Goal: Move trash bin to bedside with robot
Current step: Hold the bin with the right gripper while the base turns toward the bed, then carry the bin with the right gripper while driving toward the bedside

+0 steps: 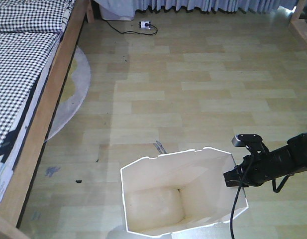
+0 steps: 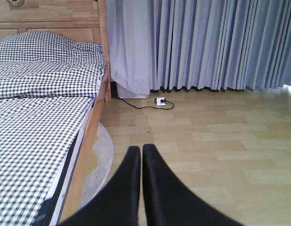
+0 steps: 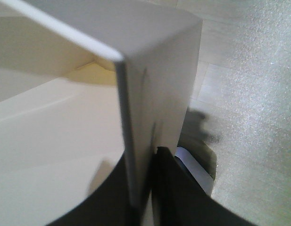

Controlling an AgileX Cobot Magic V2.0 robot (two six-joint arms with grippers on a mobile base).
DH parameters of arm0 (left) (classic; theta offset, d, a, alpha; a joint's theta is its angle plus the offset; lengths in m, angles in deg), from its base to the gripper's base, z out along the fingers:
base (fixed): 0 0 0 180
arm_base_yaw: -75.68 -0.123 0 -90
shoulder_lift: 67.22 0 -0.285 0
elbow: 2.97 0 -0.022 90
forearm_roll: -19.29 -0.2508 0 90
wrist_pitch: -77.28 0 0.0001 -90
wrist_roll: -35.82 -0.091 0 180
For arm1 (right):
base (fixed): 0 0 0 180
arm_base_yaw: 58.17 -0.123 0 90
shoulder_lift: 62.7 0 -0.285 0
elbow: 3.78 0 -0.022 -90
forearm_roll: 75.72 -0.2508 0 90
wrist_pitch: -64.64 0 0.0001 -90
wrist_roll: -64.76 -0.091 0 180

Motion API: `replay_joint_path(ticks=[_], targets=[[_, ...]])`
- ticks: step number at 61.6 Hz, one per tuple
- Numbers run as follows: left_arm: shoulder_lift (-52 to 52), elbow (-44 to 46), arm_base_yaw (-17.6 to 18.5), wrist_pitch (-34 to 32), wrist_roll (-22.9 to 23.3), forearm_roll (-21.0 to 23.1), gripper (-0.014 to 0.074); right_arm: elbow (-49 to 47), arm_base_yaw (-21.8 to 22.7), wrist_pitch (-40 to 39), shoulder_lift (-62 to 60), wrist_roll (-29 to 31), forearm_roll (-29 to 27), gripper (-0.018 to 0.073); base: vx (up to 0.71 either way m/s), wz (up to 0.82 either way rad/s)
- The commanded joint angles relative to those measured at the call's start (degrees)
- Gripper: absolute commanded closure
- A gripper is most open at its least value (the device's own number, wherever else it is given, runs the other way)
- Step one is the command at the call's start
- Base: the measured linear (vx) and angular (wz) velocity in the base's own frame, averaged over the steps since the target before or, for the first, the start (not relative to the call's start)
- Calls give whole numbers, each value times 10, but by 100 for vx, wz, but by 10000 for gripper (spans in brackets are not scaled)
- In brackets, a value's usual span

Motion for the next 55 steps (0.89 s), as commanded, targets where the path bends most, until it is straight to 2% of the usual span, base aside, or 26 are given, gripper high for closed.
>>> replay_joint_path(ticks=[1, 55], targets=[[8, -11, 1, -44, 3, 5, 603, -6, 2, 119, -38, 0, -26, 563, 31, -3], [8, -11, 1, -44, 3, 5, 603, -6, 2, 119, -38, 0, -26, 563, 30, -1]])
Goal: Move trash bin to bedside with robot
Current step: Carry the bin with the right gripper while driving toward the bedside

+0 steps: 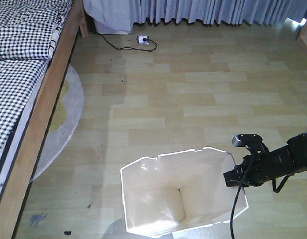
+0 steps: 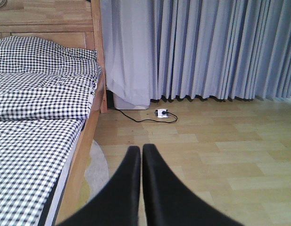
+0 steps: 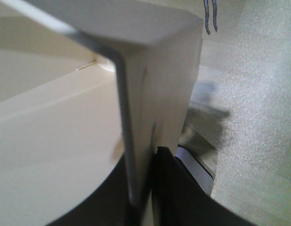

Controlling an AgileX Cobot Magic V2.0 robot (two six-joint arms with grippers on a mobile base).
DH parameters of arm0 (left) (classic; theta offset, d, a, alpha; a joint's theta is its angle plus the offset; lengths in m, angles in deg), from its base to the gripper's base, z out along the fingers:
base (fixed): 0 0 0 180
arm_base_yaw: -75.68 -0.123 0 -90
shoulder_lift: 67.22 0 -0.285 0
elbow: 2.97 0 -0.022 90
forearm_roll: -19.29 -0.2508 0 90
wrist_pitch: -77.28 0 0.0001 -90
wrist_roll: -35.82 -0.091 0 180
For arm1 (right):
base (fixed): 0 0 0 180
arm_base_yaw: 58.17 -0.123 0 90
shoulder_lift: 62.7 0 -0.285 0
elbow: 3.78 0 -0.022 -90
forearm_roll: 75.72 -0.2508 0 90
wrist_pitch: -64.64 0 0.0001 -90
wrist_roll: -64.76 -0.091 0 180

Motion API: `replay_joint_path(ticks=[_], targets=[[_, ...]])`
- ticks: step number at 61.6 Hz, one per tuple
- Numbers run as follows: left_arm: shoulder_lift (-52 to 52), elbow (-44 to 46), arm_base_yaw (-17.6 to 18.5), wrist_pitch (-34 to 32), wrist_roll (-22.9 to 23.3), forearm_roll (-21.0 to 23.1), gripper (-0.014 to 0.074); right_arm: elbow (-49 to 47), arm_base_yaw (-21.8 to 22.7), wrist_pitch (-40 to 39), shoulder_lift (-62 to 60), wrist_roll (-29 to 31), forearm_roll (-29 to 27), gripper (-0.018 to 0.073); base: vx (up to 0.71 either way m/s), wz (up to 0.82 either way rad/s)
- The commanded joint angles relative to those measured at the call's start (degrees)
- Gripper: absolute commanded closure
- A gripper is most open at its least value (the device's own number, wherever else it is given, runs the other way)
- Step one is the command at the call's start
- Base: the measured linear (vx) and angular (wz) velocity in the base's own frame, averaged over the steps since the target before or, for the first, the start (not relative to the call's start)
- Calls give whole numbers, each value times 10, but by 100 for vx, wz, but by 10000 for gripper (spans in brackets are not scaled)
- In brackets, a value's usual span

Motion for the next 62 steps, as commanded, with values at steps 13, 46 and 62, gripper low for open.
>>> replay_joint_path(ticks=[13, 46, 62], targets=[[8, -11, 1, -44, 3, 5, 603, -6, 2, 120, -38, 0, -26, 563, 30, 3], [8, -11, 1, -44, 3, 5, 603, -6, 2, 120, -38, 0, -26, 563, 30, 3], [8, -11, 1, -44, 3, 5, 603, -6, 2, 120, -38, 0, -26, 563, 32, 0]])
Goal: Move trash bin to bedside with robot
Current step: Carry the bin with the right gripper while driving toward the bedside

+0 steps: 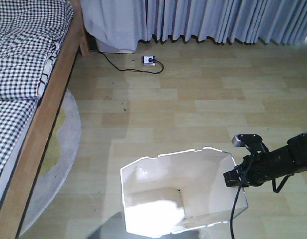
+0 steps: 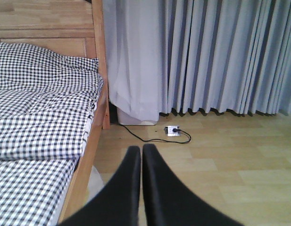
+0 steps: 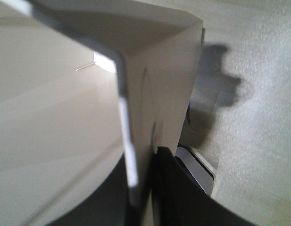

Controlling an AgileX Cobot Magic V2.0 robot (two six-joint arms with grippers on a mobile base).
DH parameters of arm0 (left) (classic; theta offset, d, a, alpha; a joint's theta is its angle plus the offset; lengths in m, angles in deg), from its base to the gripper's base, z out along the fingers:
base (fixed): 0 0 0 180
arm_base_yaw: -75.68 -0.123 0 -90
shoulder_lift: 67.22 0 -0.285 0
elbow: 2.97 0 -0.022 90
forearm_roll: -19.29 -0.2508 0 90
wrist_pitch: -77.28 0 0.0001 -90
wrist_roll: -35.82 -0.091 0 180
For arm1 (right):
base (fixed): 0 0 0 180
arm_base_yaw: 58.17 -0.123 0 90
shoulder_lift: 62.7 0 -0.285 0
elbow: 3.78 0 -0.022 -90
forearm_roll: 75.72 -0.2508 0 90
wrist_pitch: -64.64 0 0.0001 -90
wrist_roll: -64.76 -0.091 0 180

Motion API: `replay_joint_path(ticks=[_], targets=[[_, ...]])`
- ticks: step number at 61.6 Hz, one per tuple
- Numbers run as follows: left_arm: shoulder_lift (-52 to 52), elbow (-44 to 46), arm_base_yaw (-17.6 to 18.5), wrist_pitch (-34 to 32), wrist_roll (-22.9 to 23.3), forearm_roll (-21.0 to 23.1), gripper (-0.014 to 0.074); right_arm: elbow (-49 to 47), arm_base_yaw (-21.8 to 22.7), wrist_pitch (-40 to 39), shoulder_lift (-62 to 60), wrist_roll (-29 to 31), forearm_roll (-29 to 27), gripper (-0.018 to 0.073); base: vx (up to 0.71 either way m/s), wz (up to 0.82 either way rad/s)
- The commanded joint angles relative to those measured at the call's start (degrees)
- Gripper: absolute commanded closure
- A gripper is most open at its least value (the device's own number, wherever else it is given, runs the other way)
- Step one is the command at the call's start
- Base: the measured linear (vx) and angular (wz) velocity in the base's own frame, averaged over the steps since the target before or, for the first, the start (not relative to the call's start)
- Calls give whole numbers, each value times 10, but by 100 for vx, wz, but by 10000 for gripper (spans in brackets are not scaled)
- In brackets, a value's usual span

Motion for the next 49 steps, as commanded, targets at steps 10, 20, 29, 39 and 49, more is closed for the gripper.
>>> replay_joint_path(ticks=[10, 20, 29, 39, 49], targets=[[8, -11, 1, -44, 3, 5, 603, -6, 2, 119, -38, 0, -26, 563, 33, 0], [8, -11, 1, -44, 3, 5, 603, -6, 2, 119, -38, 0, -26, 563, 33, 2], [8, -11, 1, -44, 3, 5, 603, -6, 2, 119, -38, 0, -26, 563, 32, 4], [8, -11, 1, -44, 3, 5, 603, -6, 2, 119, -38, 0, -26, 563, 30, 6], [8, -11, 1, -44, 3, 5, 603, -6, 2, 120, -38, 0, -26, 563, 27, 6]])
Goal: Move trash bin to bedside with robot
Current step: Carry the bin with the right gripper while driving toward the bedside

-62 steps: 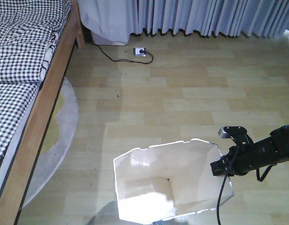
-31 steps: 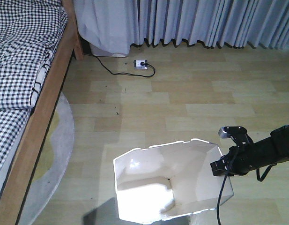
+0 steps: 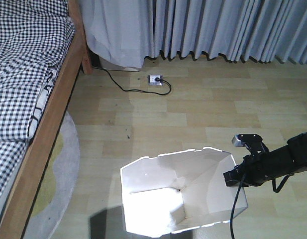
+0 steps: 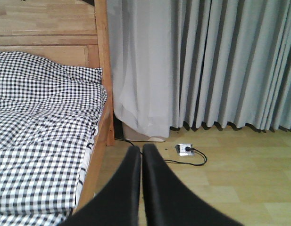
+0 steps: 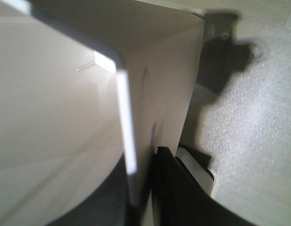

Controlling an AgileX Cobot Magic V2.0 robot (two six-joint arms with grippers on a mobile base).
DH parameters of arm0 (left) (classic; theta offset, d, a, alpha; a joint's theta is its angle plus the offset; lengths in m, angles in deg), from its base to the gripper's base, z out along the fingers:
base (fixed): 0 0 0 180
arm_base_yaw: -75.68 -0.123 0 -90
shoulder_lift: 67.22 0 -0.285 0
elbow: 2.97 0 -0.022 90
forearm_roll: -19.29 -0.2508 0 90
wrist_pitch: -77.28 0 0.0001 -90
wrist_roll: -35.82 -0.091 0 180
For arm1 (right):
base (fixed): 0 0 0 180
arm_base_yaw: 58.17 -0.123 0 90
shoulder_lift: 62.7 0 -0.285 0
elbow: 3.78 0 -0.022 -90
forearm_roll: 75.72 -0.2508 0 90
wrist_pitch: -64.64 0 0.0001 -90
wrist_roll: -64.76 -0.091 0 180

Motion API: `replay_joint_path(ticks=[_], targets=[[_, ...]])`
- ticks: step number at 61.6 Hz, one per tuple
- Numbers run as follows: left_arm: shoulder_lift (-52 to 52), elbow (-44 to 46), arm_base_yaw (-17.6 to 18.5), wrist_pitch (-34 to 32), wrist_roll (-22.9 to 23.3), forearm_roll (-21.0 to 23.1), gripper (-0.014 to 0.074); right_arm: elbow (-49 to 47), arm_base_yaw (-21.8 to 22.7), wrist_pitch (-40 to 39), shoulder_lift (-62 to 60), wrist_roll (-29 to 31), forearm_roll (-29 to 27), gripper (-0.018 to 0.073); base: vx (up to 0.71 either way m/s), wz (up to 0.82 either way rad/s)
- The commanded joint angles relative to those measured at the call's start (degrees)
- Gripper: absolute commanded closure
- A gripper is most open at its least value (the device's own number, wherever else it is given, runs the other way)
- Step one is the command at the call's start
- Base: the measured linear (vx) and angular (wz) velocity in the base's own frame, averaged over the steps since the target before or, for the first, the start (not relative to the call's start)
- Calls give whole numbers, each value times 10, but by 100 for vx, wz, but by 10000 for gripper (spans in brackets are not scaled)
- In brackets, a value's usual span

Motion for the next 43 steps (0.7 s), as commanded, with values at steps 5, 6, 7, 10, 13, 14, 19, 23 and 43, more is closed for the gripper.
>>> replay_joint_path(ticks=[5, 6, 7, 10, 13, 14, 19, 23, 43], targets=[[8, -11, 1, -44, 3, 5, 603, -6, 2, 120, -38, 0, -26, 563, 24, 5], [8, -11, 1, -44, 3, 5, 603, -6, 2, 120, -38, 0, -26, 563, 23, 4], [8, -11, 1, -44, 3, 5, 603, -6, 2, 120, -38, 0, -26, 563, 23, 4], [8, -11, 1, -44, 3, 5, 603, -6, 2, 120, -38, 0, -26, 563, 23, 2], [8, -11, 1, -44, 3, 5, 603, -6, 2, 120, -38, 0, -26, 563, 23, 0], [8, -11, 1, -44, 3, 5, 603, -6, 2, 120, -38, 0, -26, 563, 23, -1], [8, -11, 1, -44, 3, 5, 603, -6, 2, 120, -38, 0, -26, 563, 23, -3], [8, -11, 1, -44, 3, 5, 603, -6, 2, 120, -38, 0, -26, 563, 23, -5], [8, -11, 1, -44, 3, 5, 603, -6, 2, 120, -38, 0, -26, 563, 24, -4]])
